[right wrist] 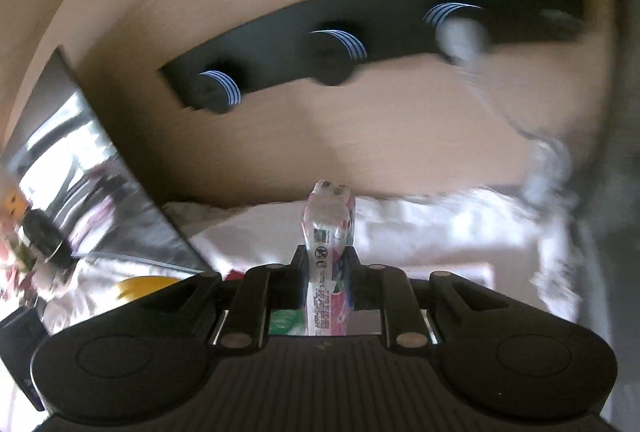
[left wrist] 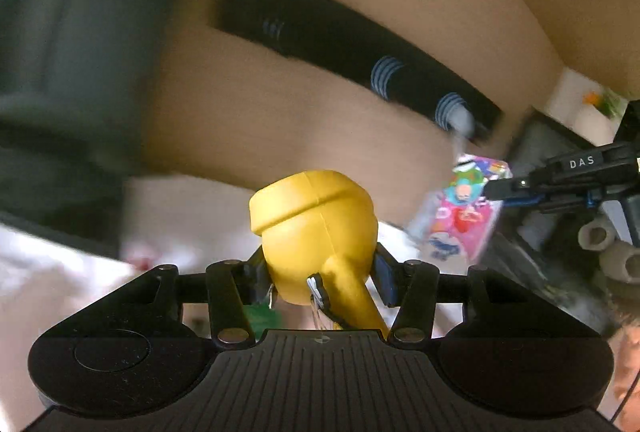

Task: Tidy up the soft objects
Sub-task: 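Lift the yellow toy with the left tool while the right tool grasps the pink tissue pack, then drop the yellow toy into the pink box with the left tool while the right tool carries the tissue pack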

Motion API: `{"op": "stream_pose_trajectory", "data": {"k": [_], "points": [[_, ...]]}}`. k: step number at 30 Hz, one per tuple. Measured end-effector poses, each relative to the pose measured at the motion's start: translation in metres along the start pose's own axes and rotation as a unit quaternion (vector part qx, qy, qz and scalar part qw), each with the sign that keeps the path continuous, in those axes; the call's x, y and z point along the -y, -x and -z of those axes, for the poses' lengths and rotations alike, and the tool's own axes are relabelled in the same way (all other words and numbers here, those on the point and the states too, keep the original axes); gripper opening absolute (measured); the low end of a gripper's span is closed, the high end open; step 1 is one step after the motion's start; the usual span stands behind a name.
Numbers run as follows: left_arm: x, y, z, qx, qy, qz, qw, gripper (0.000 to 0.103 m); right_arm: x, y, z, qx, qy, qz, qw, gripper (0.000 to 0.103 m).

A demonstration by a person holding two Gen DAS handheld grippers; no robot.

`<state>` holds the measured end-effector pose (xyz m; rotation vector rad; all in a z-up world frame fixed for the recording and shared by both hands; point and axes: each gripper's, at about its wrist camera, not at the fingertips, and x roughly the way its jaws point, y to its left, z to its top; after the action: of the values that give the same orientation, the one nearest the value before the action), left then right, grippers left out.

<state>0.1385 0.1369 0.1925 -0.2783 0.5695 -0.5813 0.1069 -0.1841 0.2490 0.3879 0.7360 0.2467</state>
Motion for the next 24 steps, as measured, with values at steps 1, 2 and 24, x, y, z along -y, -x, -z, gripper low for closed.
{"op": "stream_pose_trajectory", "data": {"k": [1, 2, 24], "points": [[0.008, -0.017, 0.0, -0.015, -0.002, 0.017, 0.9997, 0.055, 0.012, 0.004, 0.0, 0.005, -0.005, 0.007, 1.0, 0.017], [0.015, -0.034, 0.0, -0.03, -0.003, 0.034, 0.999, 0.056, 0.02, 0.01, 0.003, 0.013, -0.007, 0.021, 1.0, 0.017], [0.004, -0.181, 0.044, -0.157, 0.043, 0.044, 0.9857, 0.068, 0.103, -0.101, 0.049, -0.07, -0.045, 0.114, 0.99, 0.017]]}}
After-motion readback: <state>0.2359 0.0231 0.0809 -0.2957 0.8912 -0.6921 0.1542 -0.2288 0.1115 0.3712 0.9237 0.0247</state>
